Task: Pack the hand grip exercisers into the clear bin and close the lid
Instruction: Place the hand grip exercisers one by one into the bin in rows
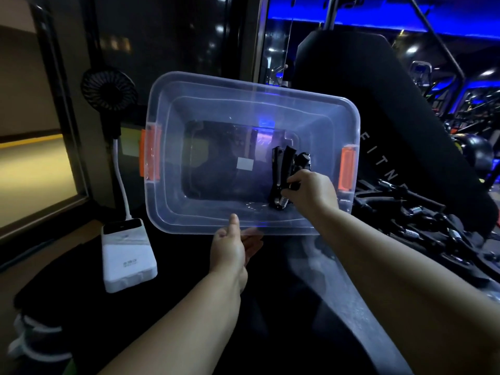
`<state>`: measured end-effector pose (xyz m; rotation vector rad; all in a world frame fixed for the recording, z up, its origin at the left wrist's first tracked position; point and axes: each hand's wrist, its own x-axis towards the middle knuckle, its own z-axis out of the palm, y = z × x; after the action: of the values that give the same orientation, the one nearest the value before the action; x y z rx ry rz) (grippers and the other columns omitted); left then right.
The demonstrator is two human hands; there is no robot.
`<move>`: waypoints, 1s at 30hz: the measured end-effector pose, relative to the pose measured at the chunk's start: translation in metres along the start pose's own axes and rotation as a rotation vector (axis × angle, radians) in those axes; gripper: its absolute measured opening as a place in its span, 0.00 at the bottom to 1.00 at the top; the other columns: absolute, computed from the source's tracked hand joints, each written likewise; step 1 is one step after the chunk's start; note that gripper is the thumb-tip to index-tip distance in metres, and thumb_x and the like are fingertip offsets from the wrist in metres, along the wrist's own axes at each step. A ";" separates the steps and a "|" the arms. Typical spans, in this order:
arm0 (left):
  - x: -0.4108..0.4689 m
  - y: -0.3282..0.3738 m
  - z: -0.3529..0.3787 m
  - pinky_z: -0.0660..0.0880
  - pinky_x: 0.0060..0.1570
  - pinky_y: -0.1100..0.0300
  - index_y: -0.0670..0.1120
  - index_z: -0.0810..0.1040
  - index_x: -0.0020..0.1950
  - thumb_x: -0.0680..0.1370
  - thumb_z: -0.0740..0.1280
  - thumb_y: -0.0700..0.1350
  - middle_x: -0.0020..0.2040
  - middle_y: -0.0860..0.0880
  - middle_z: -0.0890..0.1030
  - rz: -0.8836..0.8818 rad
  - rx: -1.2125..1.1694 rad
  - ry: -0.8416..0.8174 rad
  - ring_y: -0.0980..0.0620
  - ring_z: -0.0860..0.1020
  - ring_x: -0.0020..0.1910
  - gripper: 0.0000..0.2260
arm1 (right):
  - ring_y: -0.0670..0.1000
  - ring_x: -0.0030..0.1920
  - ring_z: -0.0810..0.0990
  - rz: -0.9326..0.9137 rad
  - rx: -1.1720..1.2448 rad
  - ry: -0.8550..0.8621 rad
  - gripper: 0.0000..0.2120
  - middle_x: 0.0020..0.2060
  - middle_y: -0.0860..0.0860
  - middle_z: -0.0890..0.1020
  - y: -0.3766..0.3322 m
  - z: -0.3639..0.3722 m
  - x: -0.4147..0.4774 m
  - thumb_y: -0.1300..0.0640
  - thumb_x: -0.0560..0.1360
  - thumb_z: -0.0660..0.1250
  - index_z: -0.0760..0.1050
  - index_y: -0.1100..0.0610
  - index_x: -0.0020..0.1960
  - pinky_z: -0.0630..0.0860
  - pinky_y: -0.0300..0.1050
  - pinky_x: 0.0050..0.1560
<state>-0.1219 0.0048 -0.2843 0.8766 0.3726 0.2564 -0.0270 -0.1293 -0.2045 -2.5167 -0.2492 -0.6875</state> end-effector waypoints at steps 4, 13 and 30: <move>0.000 0.000 0.000 0.79 0.33 0.59 0.43 0.71 0.53 0.81 0.61 0.54 0.35 0.45 0.84 0.002 -0.020 -0.001 0.49 0.83 0.36 0.13 | 0.54 0.49 0.80 0.054 -0.021 -0.056 0.14 0.46 0.51 0.84 0.001 0.020 0.013 0.50 0.68 0.75 0.81 0.51 0.52 0.67 0.39 0.41; -0.003 0.001 0.000 0.78 0.31 0.61 0.43 0.70 0.53 0.81 0.61 0.53 0.34 0.44 0.83 0.011 -0.034 -0.006 0.50 0.82 0.34 0.12 | 0.58 0.51 0.79 0.145 -0.115 -0.195 0.14 0.49 0.54 0.82 0.000 0.042 0.040 0.50 0.69 0.74 0.79 0.52 0.53 0.68 0.41 0.42; -0.003 0.001 0.001 0.80 0.34 0.60 0.43 0.70 0.50 0.81 0.61 0.52 0.33 0.43 0.83 0.044 -0.032 -0.024 0.49 0.83 0.34 0.12 | 0.62 0.47 0.79 0.098 -0.269 -0.129 0.15 0.44 0.58 0.81 0.005 0.054 0.042 0.51 0.69 0.74 0.71 0.56 0.46 0.69 0.46 0.38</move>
<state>-0.1242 0.0034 -0.2824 0.8566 0.3266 0.2911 0.0333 -0.1036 -0.2245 -2.8126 -0.0808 -0.5514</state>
